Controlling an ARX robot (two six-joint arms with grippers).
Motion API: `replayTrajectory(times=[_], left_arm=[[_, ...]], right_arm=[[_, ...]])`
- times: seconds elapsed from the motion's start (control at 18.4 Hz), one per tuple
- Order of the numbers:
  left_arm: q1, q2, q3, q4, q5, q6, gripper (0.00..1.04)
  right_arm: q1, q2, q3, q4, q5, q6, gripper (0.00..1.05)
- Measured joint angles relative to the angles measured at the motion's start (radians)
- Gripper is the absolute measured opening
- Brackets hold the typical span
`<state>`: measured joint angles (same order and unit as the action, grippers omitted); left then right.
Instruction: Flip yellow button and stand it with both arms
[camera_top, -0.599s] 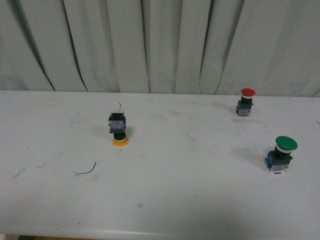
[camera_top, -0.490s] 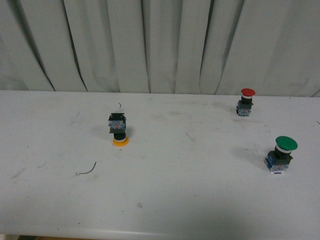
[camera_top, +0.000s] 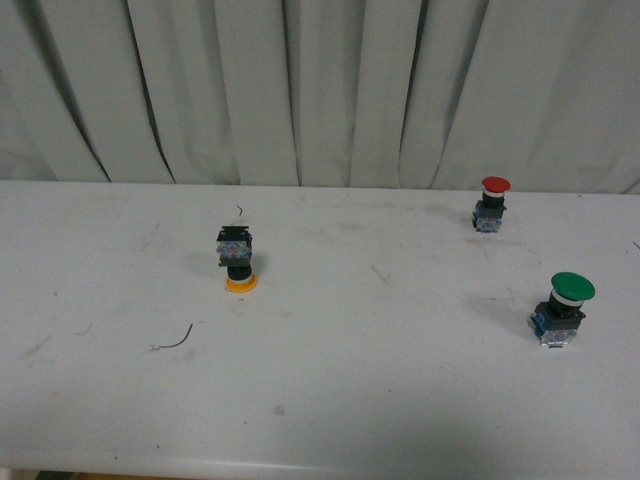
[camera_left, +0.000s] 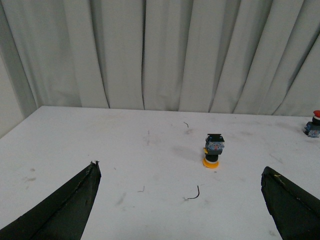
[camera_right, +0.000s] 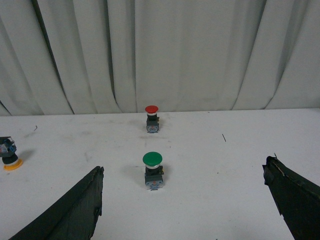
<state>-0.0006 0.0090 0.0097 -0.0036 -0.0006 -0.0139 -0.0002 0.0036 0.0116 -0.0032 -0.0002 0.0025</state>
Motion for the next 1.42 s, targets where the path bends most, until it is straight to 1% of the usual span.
replayTrajectory(times=[1.36, 1.42], left_arm=[[0.0, 0.0, 0.0, -0.004, 0.0, -0.002, 0.98], [0.005, 0.05, 0.05, -0.15, 0.02, -0.047, 0.98]], right_arm=[[0.0, 0.0, 0.0, 0.0, 0.0, 0.0, 0.98], [0.0, 0.0, 0.0, 0.0, 0.0, 0.0, 0.98]])
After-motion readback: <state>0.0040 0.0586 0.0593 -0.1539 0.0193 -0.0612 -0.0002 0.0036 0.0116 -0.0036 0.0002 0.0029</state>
